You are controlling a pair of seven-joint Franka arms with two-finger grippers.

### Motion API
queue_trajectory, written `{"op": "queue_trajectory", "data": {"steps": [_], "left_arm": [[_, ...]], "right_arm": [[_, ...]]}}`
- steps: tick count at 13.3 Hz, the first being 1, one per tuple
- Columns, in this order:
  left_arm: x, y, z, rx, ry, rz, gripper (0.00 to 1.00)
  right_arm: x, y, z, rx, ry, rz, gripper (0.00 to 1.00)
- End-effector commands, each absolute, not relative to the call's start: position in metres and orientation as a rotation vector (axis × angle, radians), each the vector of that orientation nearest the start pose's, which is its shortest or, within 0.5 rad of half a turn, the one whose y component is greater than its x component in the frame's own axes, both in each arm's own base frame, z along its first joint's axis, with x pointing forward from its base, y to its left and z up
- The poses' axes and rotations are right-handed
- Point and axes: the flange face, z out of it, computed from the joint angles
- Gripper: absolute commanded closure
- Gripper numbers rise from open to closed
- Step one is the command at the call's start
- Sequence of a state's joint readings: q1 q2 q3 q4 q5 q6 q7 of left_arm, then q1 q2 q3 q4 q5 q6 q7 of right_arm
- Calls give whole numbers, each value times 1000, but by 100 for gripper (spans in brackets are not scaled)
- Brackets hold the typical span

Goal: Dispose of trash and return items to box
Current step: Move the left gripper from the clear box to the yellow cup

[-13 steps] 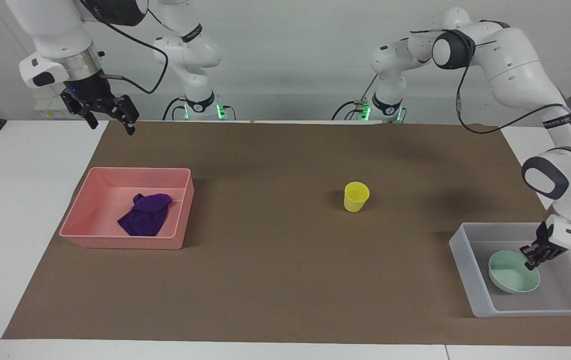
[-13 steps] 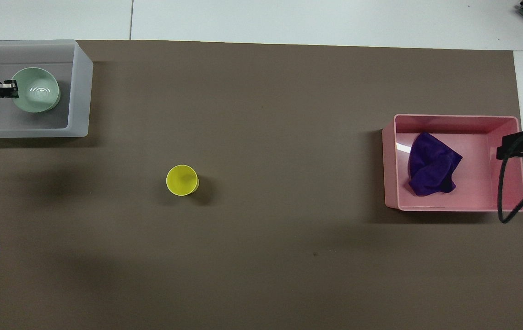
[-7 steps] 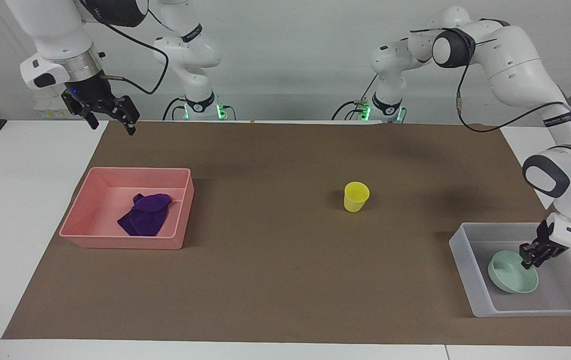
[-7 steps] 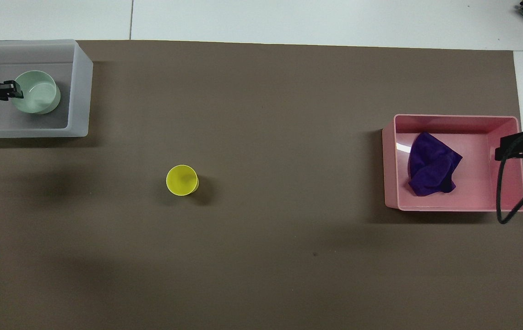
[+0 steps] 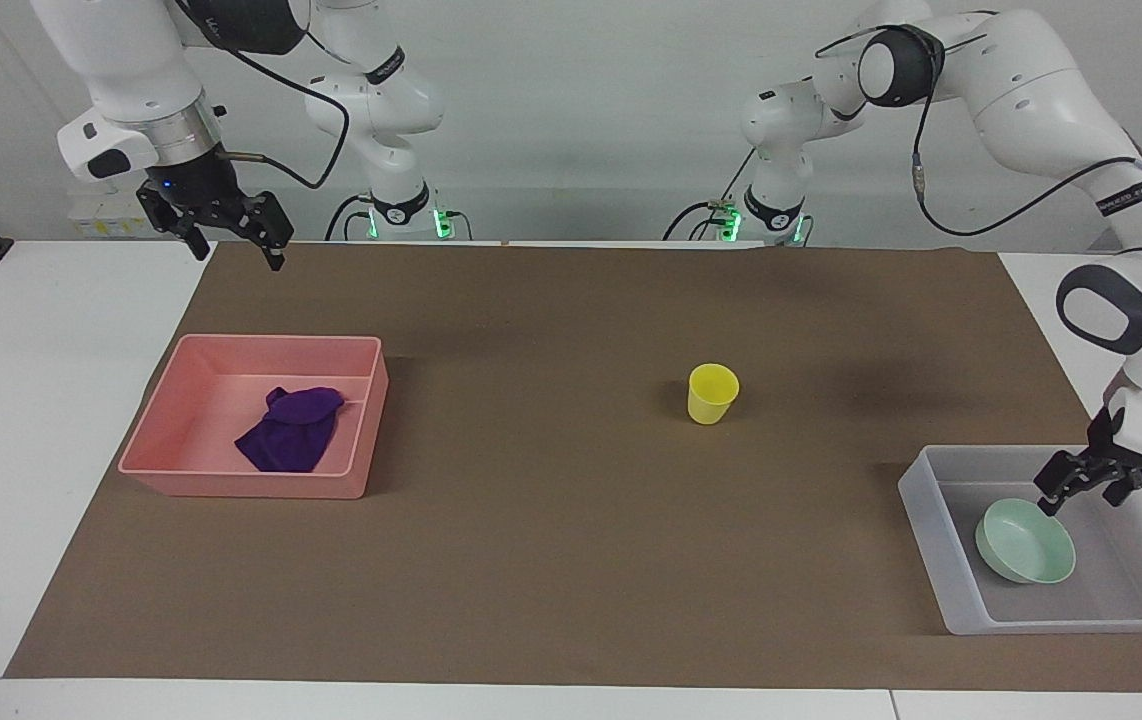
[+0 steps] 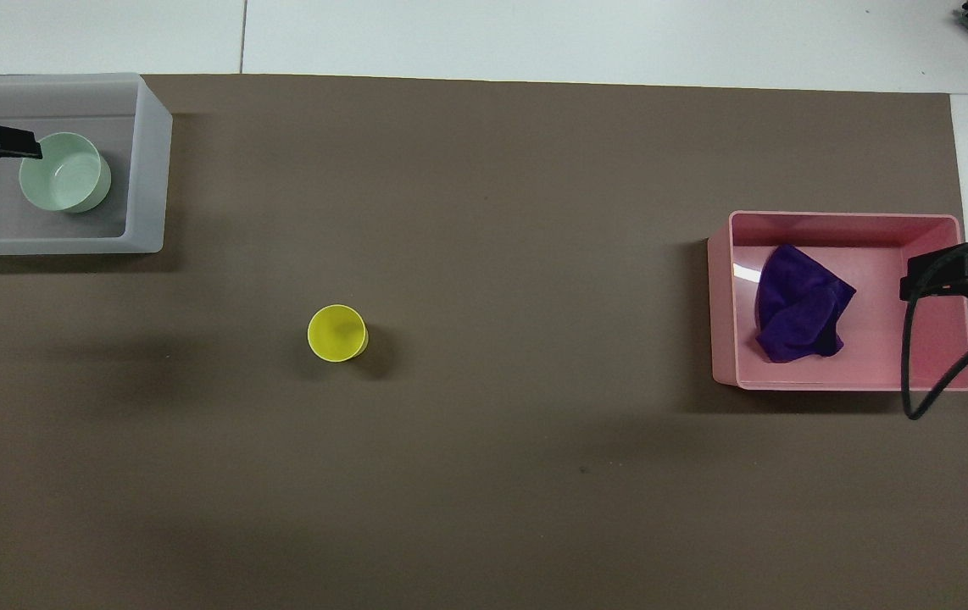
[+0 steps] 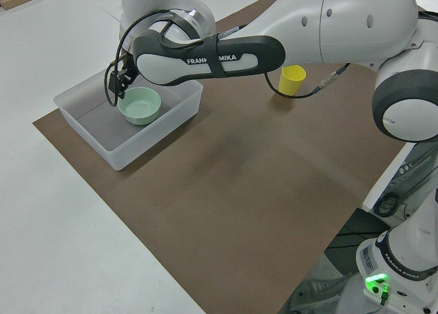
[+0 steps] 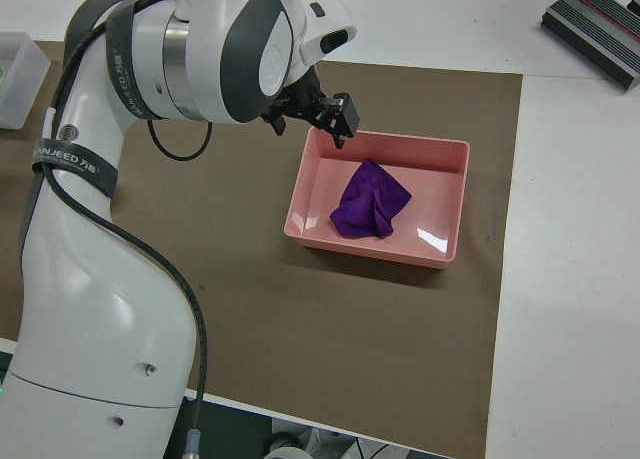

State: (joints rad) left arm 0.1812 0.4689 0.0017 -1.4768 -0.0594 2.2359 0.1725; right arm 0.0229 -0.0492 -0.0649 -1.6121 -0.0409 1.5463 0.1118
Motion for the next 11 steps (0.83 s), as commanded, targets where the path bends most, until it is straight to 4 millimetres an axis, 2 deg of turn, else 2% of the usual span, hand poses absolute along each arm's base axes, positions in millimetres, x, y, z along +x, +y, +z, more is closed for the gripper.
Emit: {"op": "queue_trajectory", "data": {"steps": [1,3,6,9,11], "left_arm": [[666,86,457,-3108,23,-418,0],[644,63,469,-3128,68,-350,0],[630,18,480,-3155,151,-228,0],[622,-48,471,-3175,129,-179,0],[602,-91,453,-3183,119,-164,0]], "right_arm": [[530,-24,629,-3181,246,51,0],[530,-24,629,-3181,244,48,0],[529,-24,630,-3182,229,46,0],[530,-25,630,-3183,209,42,0],[530,-26,630,-3183,212,44,0]]}}
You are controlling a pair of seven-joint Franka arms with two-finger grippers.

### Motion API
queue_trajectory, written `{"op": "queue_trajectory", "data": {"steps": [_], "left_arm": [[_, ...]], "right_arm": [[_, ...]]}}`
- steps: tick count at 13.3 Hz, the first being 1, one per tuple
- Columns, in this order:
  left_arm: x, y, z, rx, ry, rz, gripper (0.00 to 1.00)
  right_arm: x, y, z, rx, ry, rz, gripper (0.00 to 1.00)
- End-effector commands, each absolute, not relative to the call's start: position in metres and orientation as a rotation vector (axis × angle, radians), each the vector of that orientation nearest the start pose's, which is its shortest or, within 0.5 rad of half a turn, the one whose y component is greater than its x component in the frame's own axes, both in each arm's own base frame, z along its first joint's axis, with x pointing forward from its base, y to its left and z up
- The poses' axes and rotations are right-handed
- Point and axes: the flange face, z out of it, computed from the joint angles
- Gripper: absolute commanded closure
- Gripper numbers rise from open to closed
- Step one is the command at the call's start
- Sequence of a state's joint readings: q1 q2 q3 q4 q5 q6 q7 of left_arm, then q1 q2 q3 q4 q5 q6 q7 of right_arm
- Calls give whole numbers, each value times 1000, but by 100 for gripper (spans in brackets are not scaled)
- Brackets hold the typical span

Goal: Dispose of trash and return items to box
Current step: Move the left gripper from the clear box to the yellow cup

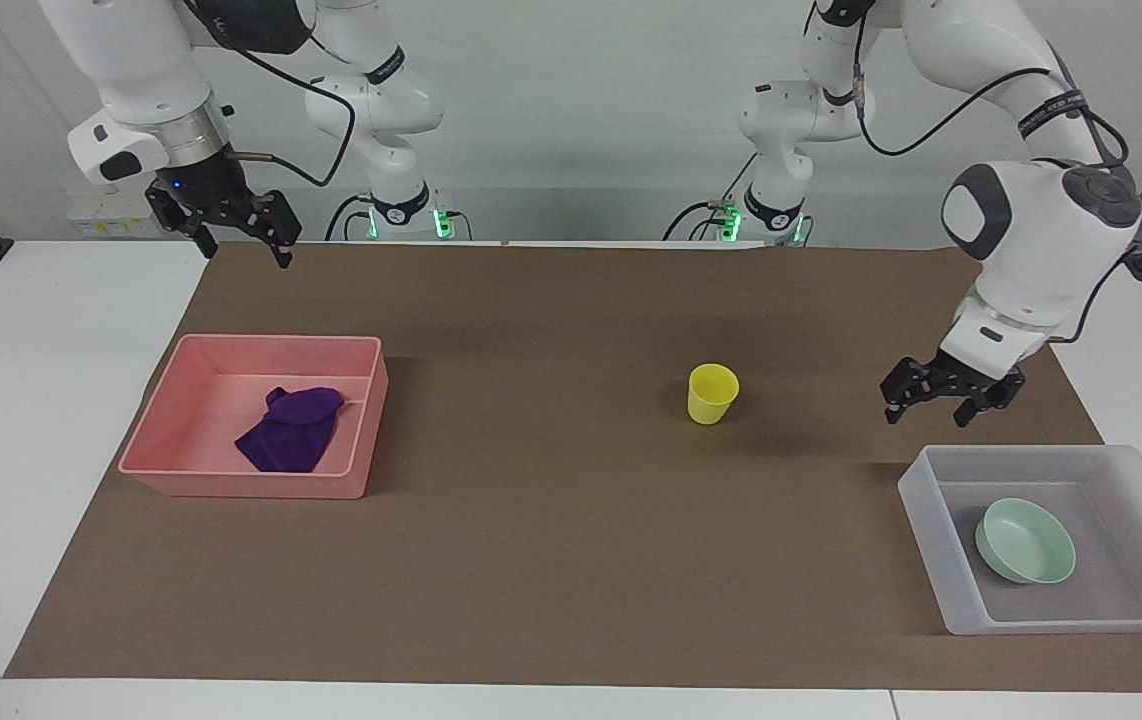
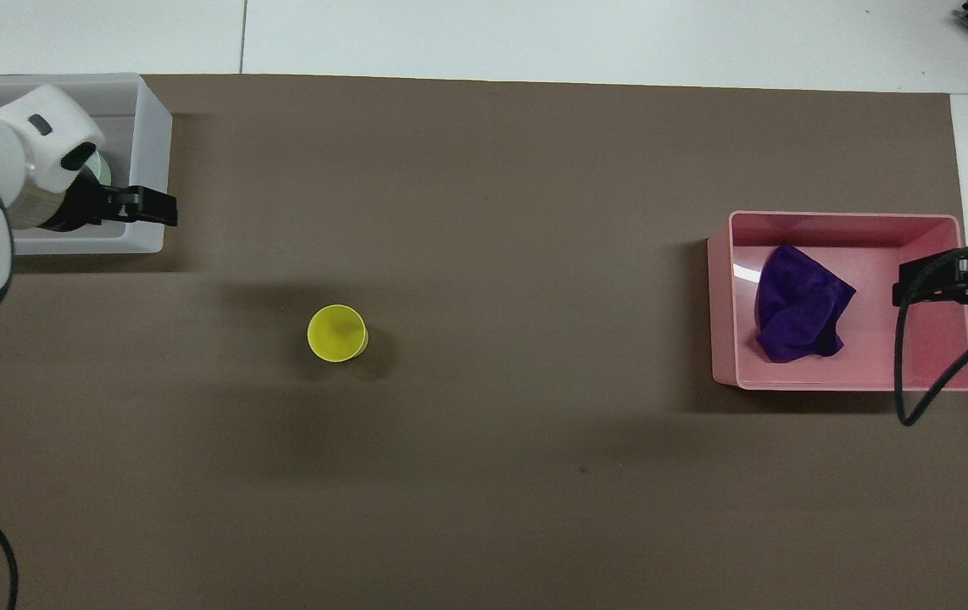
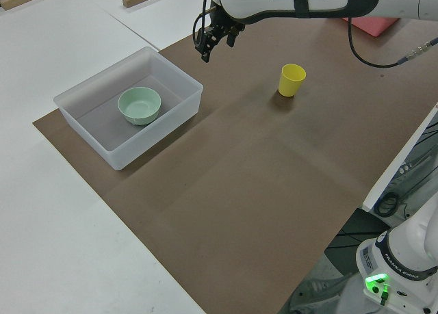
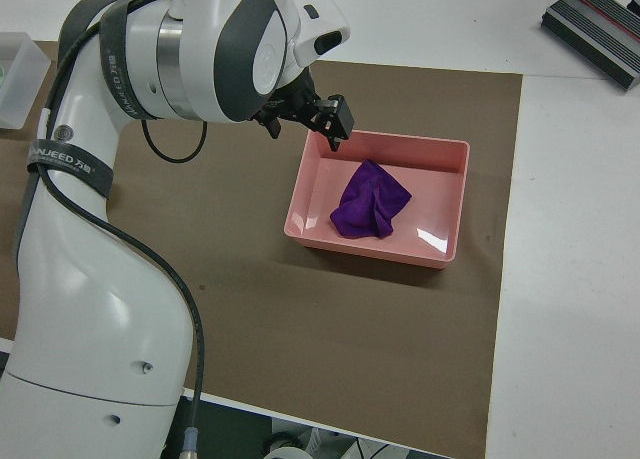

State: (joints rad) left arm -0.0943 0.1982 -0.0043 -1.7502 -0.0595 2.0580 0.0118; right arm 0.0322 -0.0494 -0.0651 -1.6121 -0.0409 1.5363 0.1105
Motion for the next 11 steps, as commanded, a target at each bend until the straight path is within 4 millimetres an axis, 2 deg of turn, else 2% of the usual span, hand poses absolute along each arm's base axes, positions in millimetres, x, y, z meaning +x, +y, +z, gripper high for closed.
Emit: {"op": "queue_trajectory", "data": {"steps": [1,3,5,9,11], "left_arm": [[593,-113,444,-3184,157,-201,0],[575,-142,428,-3192,163,-266,0],[559,-168,420,-3193,215,-248,0],[524,-192,399,-3191,272,-194,0],[511,-196,390,-3191,289,-207,0]], "right_arm": [[530,-26,630,-3183,212,44,0],[530,-26,630,-3183,212,44,0],[530,-26,630,-3181,214,44,0],[530,-26,629,-3181,211,44,0],[530,-25,628,-3180,211,44,0]]}}
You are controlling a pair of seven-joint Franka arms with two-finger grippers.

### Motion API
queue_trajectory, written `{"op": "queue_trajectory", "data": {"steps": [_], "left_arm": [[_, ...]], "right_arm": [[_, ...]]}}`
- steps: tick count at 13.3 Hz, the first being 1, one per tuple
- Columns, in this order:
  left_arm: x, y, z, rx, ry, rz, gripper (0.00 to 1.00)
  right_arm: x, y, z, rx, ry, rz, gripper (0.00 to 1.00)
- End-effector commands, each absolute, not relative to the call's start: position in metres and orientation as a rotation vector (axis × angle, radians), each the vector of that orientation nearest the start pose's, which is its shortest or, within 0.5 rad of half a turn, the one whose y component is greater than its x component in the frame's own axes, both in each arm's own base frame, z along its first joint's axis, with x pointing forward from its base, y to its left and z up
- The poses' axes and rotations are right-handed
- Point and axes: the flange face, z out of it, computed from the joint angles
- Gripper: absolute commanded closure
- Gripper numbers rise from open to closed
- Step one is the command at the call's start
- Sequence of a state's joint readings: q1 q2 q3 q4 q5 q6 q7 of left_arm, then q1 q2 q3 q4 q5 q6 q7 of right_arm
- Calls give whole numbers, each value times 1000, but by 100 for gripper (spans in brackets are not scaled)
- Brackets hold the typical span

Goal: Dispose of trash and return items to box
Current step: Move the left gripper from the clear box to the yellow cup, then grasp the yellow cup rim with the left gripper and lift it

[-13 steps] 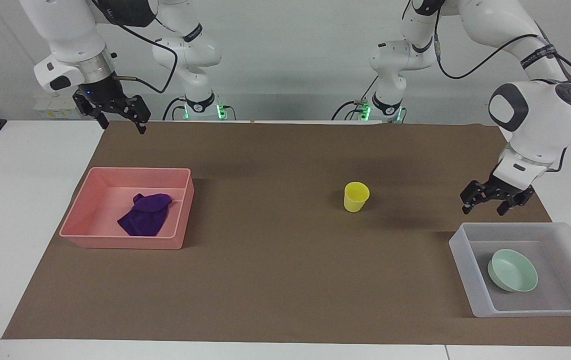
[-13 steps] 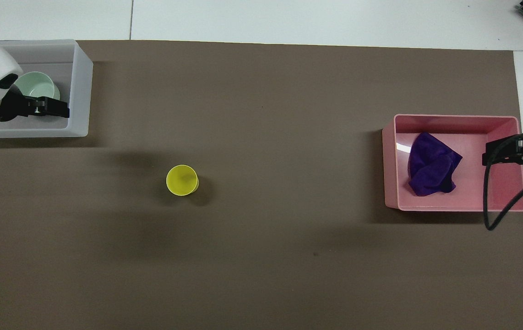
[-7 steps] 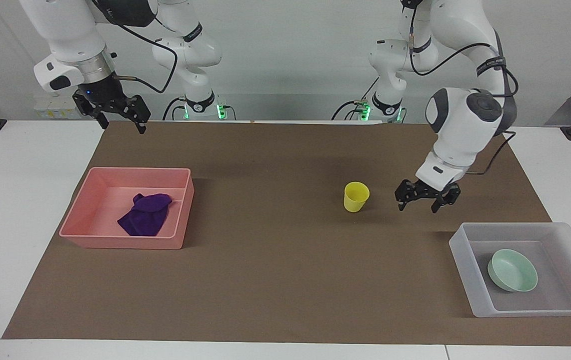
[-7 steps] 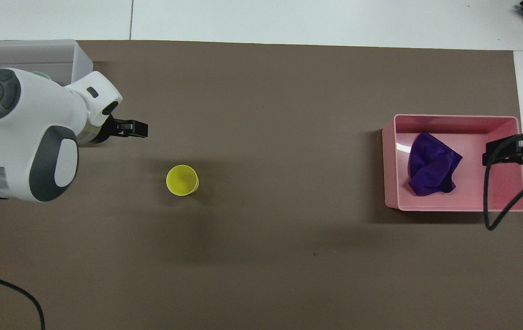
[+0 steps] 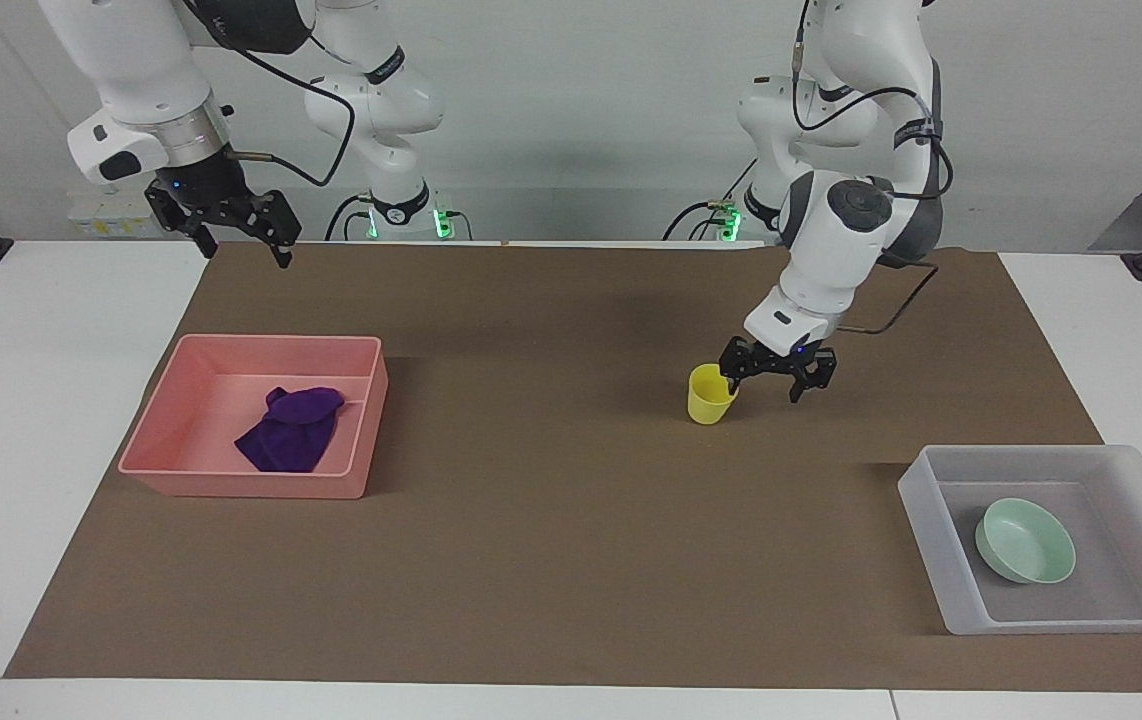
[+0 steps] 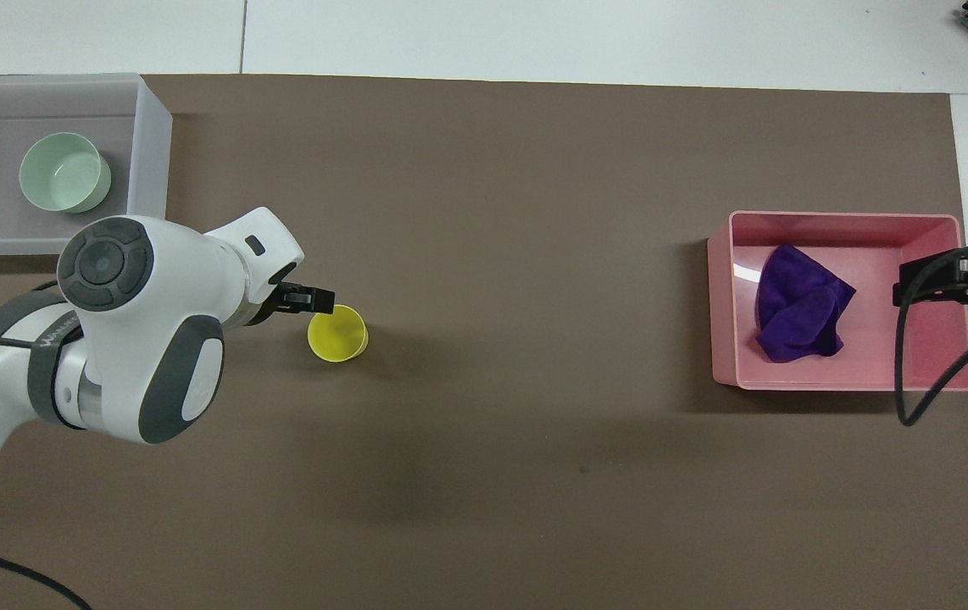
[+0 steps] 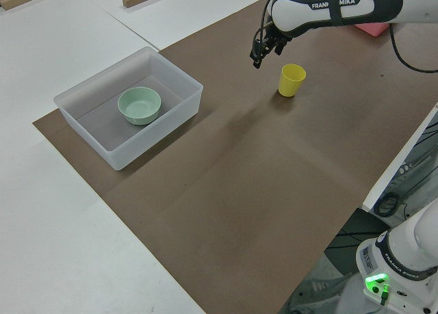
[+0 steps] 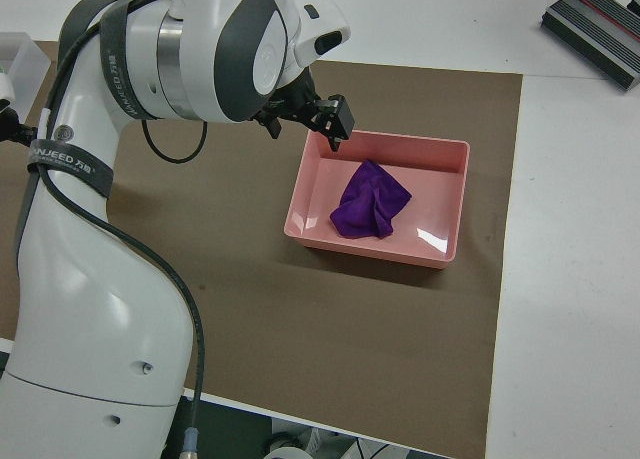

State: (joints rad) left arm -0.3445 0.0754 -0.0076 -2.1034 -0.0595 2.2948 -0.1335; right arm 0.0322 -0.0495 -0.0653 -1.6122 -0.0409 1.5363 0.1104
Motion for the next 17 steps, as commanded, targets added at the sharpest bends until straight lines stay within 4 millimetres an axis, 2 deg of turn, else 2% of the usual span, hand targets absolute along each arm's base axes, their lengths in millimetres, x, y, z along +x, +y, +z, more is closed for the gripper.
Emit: {"op": "queue_trajectory", "data": {"steps": [1,3,4,6,7,9,12,13,17], "left_arm": [[503,-199,383,-3191,303,-217,0],[494,-199,372,-3202,247,-262,0],[490,-207,369,-3205,263,-283,0],[487,-206,362,-3206,262,-302,0],[485,-207,360,-3207,261,-312,7],[484,-209,358,-3215,212,-307,49],[484,-209,358,-3215,202,-304,97],[484,-208,358,-3215,202,-302,100],[486,-208,361,-3214,204,-287,100]], "right_arm": [[530,-25,628,-3180,211,44,0],[530,-25,628,-3180,211,44,0],[530,-25,628,-3180,211,44,0],[530,-25,628,-3178,211,47,0],[530,-25,628,-3178,211,47,0],[530,-25,628,-3175,211,47,0],[530,-25,628,-3174,211,47,0],[530,-25,628,-3174,211,47,0],[529,-25,629,-3172,211,45,0]]}}
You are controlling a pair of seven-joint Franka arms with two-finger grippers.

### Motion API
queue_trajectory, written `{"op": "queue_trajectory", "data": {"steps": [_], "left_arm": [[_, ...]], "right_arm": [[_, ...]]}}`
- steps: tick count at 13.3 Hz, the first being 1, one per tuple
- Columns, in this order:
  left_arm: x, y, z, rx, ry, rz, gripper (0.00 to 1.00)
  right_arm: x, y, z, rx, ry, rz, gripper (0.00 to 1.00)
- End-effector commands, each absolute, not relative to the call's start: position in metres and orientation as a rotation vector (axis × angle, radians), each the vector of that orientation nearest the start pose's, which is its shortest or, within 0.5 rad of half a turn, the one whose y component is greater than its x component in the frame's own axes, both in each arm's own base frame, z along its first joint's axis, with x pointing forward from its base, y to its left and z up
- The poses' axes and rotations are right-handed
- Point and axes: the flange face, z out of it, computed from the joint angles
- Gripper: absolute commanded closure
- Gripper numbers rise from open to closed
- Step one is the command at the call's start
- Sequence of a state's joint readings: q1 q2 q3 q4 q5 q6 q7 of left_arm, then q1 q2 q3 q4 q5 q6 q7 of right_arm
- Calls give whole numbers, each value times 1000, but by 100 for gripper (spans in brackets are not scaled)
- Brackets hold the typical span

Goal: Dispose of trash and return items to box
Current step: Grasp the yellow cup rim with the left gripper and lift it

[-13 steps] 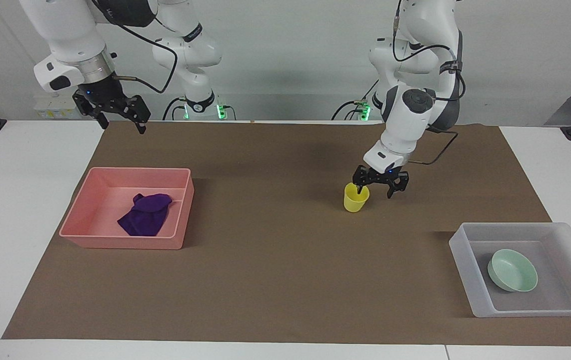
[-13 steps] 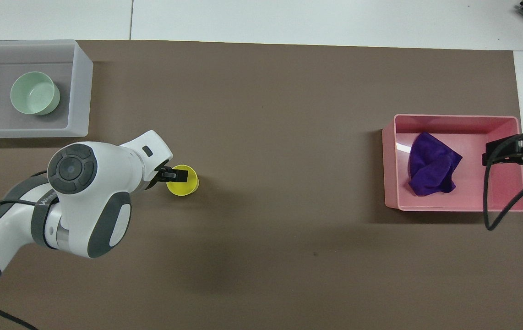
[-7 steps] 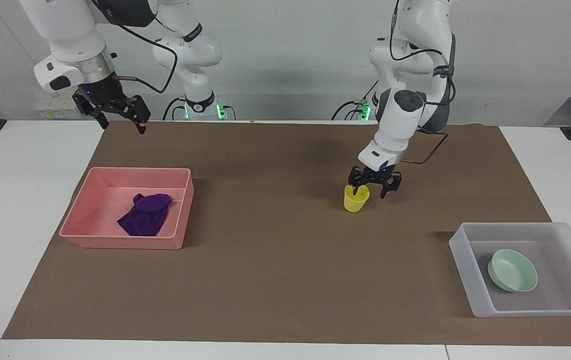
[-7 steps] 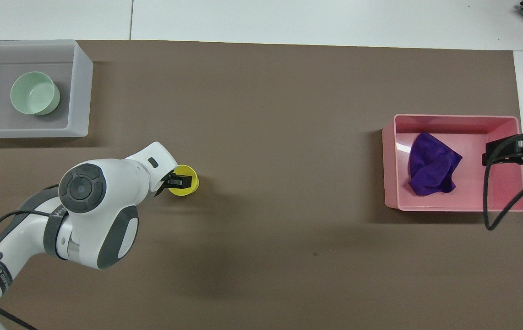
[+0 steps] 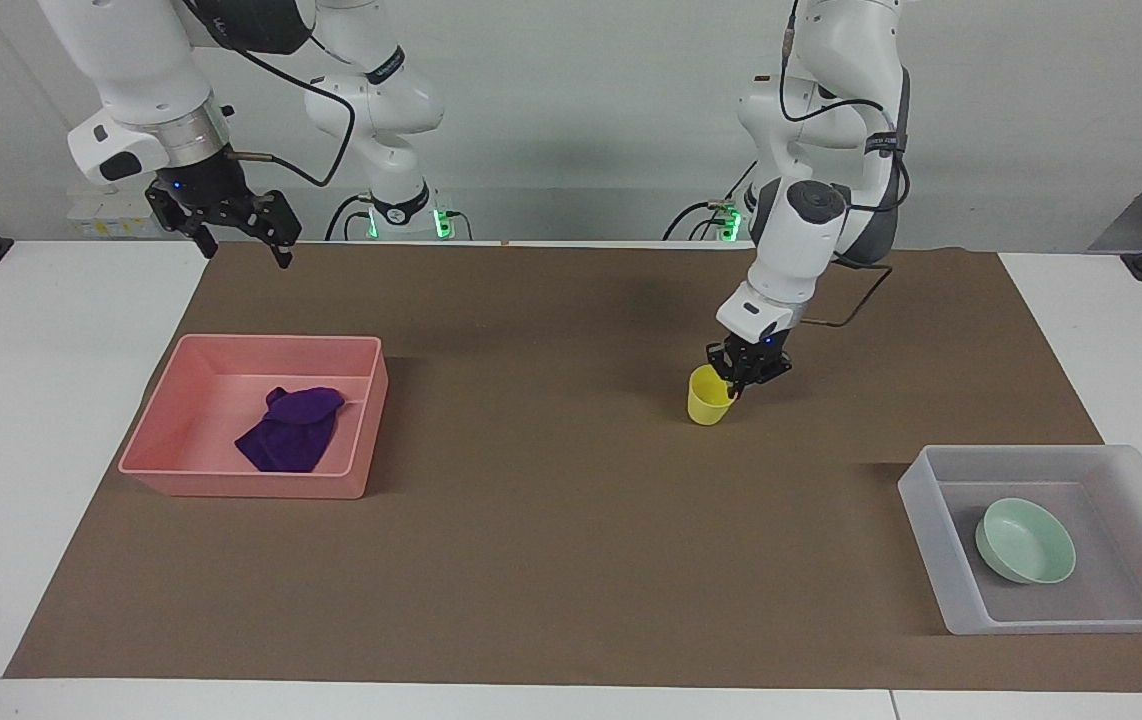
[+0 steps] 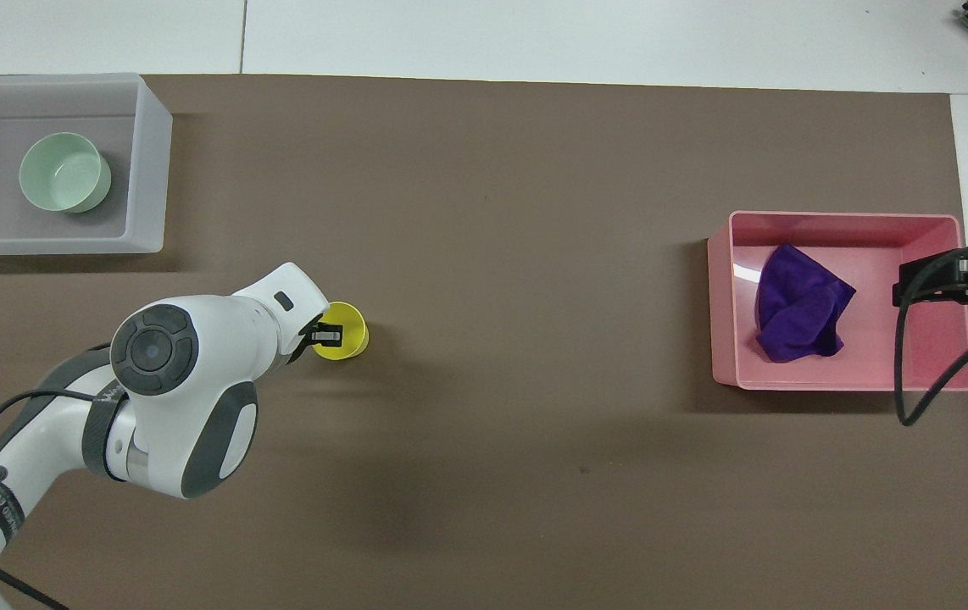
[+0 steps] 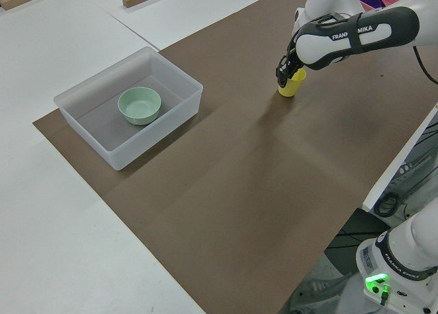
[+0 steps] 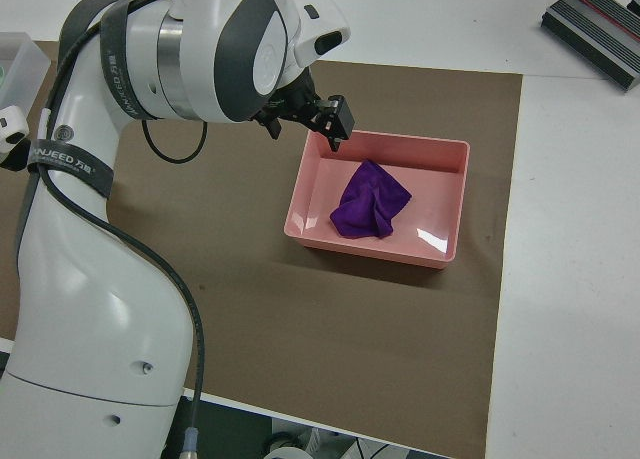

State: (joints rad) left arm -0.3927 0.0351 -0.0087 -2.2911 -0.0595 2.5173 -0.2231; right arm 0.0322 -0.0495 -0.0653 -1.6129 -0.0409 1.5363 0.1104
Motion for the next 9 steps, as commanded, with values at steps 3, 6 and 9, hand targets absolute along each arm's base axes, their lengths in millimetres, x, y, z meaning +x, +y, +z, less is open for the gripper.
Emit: {"op": "queue_trajectory", "data": {"steps": [3,6,9], "left_arm": [[494,-207,374,-3214,197,-283,100],[514,-186,408,-3214,141,-293,100],[548,-142,451,-3213,9,-398,100]], "right_arm": [[529,-25,629,-3172,213,45,0],[529,-25,629,-3172,213,45,0],[529,-25,629,-3172,213,45,0]]}}
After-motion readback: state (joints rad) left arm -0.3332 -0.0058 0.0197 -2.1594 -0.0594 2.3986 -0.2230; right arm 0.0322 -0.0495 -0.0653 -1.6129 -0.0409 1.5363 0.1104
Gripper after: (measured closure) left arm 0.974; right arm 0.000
